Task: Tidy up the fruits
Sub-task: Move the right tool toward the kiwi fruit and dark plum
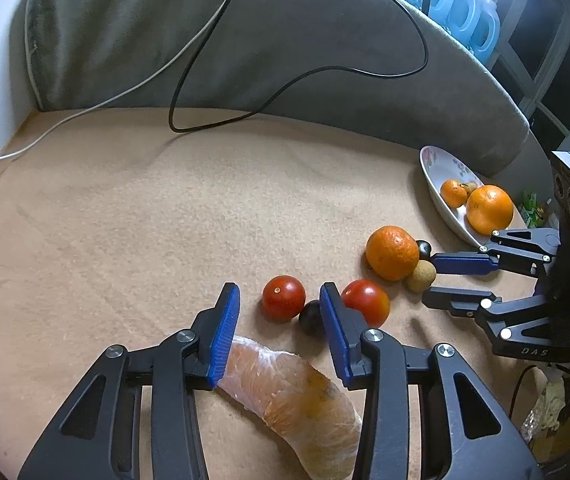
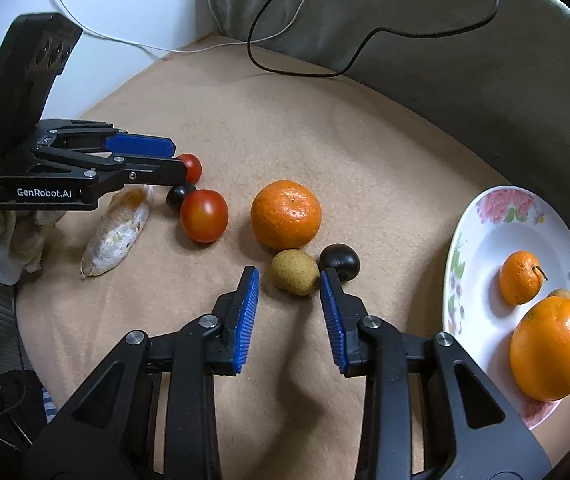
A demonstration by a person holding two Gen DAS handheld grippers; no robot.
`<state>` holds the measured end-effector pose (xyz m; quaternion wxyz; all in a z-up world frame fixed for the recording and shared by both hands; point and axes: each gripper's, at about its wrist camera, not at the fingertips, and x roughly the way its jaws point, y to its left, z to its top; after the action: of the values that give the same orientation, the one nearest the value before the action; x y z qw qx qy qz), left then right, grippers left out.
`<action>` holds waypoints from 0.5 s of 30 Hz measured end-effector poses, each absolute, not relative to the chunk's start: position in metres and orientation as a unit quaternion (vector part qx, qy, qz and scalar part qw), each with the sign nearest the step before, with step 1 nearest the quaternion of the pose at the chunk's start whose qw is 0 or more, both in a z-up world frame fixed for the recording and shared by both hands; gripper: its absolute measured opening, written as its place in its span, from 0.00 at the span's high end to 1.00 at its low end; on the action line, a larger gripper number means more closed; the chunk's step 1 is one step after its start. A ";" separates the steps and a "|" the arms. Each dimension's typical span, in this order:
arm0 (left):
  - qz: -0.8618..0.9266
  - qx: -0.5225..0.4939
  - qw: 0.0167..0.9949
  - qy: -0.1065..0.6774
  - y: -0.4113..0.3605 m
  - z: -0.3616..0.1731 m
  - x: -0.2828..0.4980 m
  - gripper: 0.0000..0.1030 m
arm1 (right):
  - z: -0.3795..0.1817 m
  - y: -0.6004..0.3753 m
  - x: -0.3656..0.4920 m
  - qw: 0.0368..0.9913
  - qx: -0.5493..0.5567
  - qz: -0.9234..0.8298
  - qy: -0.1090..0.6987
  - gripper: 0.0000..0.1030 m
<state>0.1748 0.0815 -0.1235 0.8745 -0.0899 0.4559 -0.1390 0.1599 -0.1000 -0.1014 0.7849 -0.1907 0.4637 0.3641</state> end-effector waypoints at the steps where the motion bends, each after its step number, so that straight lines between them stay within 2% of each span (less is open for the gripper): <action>1: -0.140 -0.090 0.874 0.457 0.081 -0.124 0.175 0.63 | -0.102 -0.099 0.159 0.786 -0.194 0.363 0.462 0.68; 8: -0.151 -0.082 0.872 0.459 0.077 -0.123 0.178 0.73 | -0.102 -0.097 0.152 0.789 -0.220 0.353 0.452 0.68; 11: -0.152 -0.080 0.872 0.459 0.075 -0.123 0.178 0.74 | -0.102 -0.096 0.151 0.792 -0.230 0.347 0.447 0.72; 15: -0.153 -0.085 0.870 0.461 0.076 -0.123 0.180 0.77 | -0.102 -0.096 0.152 0.792 -0.231 0.347 0.446 0.72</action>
<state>0.1800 0.0758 -0.1230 0.8698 -0.0847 0.4614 -0.1526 0.1521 -0.0955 -0.1018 0.7925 -0.2309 0.4456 0.3466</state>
